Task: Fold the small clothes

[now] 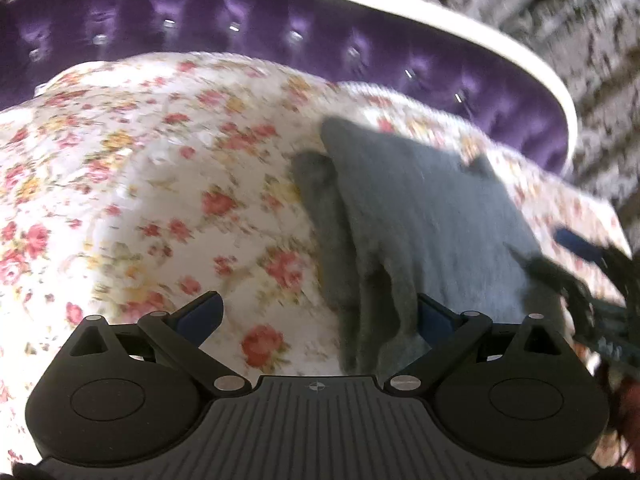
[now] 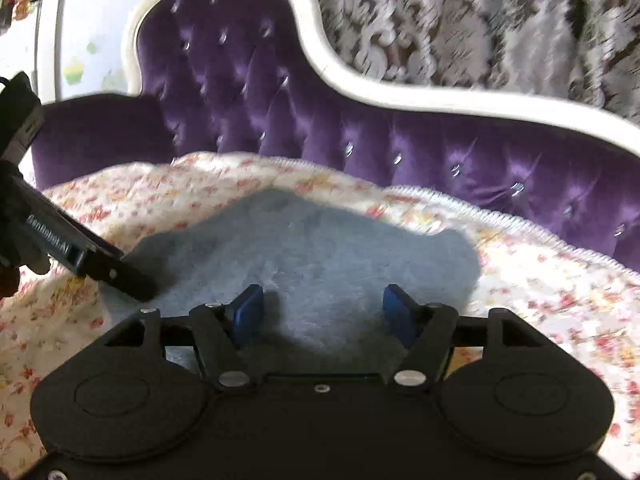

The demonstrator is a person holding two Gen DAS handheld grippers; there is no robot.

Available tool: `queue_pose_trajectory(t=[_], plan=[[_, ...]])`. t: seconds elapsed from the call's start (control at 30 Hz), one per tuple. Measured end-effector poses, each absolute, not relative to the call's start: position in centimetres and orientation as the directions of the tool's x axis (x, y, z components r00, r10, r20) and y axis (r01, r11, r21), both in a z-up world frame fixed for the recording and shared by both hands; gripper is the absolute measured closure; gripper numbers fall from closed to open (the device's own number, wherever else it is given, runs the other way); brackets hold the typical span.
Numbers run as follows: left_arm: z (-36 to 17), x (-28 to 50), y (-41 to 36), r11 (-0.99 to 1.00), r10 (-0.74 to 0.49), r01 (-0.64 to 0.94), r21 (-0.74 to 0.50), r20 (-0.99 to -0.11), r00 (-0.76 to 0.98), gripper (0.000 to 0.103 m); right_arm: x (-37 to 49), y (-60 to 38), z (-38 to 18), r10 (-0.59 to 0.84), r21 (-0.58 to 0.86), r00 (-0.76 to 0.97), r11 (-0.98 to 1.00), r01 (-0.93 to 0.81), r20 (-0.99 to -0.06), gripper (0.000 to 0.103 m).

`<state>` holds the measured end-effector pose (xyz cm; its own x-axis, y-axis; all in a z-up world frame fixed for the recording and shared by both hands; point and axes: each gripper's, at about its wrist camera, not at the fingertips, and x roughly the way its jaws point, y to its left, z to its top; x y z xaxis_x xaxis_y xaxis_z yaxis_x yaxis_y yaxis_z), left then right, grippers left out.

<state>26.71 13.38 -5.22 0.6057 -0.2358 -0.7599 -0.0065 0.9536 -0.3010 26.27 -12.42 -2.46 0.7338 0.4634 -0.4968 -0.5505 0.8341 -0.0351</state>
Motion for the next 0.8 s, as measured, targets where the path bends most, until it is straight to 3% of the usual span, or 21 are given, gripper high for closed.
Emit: queue_pose_trajectory(t=[0.1, 0.17, 0.27, 0.37, 0.43, 0.57, 0.8], plan=[[-4.9, 26.8, 14.2, 0.942, -0.236, -0.04, -0.332, -0.744, 0.625, 0.003, 24.8, -12.7, -1.9, 0.392, -0.107, 0.795, 0.866, -0.489, -0.463, 0.033], [-4.9, 26.8, 14.2, 0.936, -0.245, -0.044, -0.349, -0.737, 0.63, 0.003, 23.8, -11.5, -2.5, 0.366, -0.172, 0.792, 0.85, -0.499, -0.49, 0.033], [-4.7, 26.6, 14.1, 0.929, -0.267, -0.031, -0.37, -0.723, 0.637, 0.003, 21.9, -8.9, -4.3, 0.381, -0.253, 0.758, 0.782, -0.57, -0.53, 0.025], [-4.7, 26.7, 13.7, 0.917, -0.306, -0.002, -0.398, -0.707, 0.637, 0.003, 20.5, -7.5, -3.9, 0.429, -0.321, 0.757, 0.719, -0.616, -0.493, 0.027], [-4.9, 26.7, 13.3, 0.909, -0.326, 0.006, -0.416, -0.704, 0.631, 0.003, 20.9, -8.1, -2.7, 0.471, -0.263, 0.74, 0.728, -0.634, -0.48, 0.025], [-6.0, 27.2, 12.8, 0.891, -0.367, 0.0, -0.454, -0.719, 0.59, 0.002, 23.5, -11.2, -1.3, 0.463, -0.099, 0.751, 0.818, -0.567, -0.47, 0.01], [-7.0, 27.8, 11.7, 0.888, -0.374, 0.007, -0.46, -0.713, 0.594, 0.002, 31.6, -18.9, -2.7, 0.564, 0.454, 0.655, 0.817, -0.355, -0.504, 0.01]])
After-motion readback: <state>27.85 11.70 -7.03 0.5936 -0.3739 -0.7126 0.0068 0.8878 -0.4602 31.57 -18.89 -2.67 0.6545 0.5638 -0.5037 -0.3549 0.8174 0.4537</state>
